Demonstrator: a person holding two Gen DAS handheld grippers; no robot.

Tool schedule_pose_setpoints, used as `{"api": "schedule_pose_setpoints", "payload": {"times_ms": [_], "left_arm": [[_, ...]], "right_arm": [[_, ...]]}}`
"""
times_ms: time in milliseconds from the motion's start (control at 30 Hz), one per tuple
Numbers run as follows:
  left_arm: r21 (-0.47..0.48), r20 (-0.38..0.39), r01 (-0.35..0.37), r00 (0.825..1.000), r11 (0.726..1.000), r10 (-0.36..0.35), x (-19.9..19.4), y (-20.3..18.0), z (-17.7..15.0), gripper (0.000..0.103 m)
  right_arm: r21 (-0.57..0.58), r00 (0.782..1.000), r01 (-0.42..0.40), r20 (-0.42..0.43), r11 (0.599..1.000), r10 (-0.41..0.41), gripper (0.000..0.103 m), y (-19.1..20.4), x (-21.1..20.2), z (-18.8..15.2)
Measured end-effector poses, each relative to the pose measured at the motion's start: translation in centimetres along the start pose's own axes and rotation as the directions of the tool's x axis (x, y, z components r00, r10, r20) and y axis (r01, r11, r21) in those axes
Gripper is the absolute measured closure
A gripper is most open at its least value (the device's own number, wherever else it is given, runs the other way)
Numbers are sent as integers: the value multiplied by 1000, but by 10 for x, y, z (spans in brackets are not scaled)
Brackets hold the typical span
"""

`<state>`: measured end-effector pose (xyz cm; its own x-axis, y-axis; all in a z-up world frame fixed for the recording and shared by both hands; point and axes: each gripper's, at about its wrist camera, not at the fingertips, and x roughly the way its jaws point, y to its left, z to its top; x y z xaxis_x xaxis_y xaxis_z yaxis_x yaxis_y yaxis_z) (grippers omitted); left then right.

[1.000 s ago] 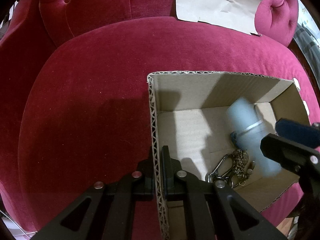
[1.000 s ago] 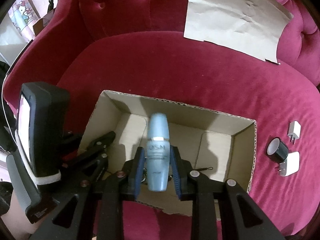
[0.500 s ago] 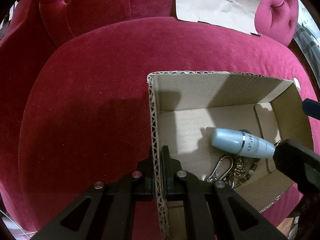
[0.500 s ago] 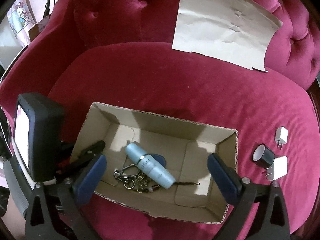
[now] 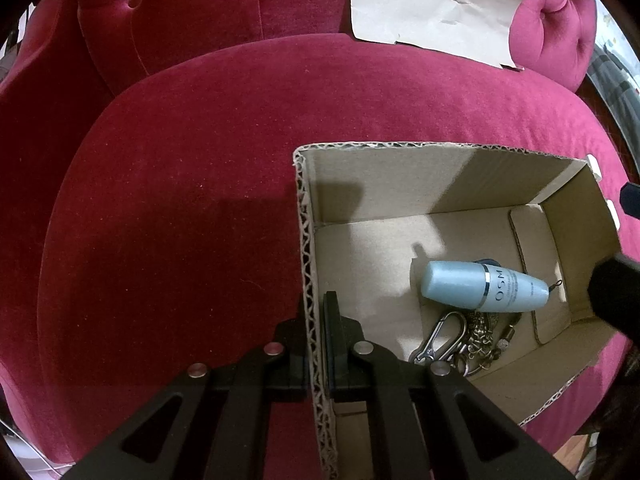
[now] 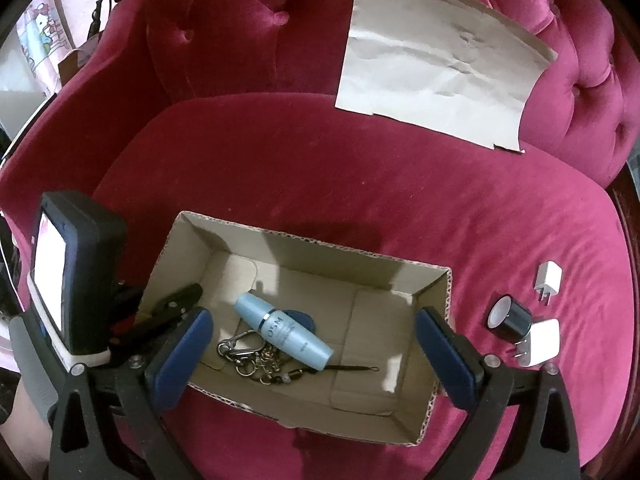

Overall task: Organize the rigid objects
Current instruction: 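Move the right gripper back toward the large white charger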

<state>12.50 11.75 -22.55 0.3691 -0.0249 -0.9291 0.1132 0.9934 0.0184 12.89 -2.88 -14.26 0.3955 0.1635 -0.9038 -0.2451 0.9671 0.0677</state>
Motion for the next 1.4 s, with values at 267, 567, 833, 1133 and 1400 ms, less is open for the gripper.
{"api": "schedule_pose_setpoints", "payload": {"times_ms": [267,567,833,1133,1400], "left_arm": [[2,0,-6,1000,1000,6,-1,-3,1,98],[1,-1,-12,1000,1000,12,-2,-4,1,98],[1,-2,-13,1000,1000,13,-2,-5,2,98],[0,-1,-12,1000,1000,12,-1,-3,2,98],[-1,1,-15,1000,1000,15,-1,-3,1,98]], "right_arm": [[-4,1000,10,14,1000,-10,0,-12,-11,0],[0,999,35,29,999,-35,0,-38,-31,4],[7,997,68,35,998,-68,0,-69,-44,4],[21,990,135,28,991,-135,0,-110,-47,-4],[71,983,183,0,981,-183,0,-153,-34,-20]]}}
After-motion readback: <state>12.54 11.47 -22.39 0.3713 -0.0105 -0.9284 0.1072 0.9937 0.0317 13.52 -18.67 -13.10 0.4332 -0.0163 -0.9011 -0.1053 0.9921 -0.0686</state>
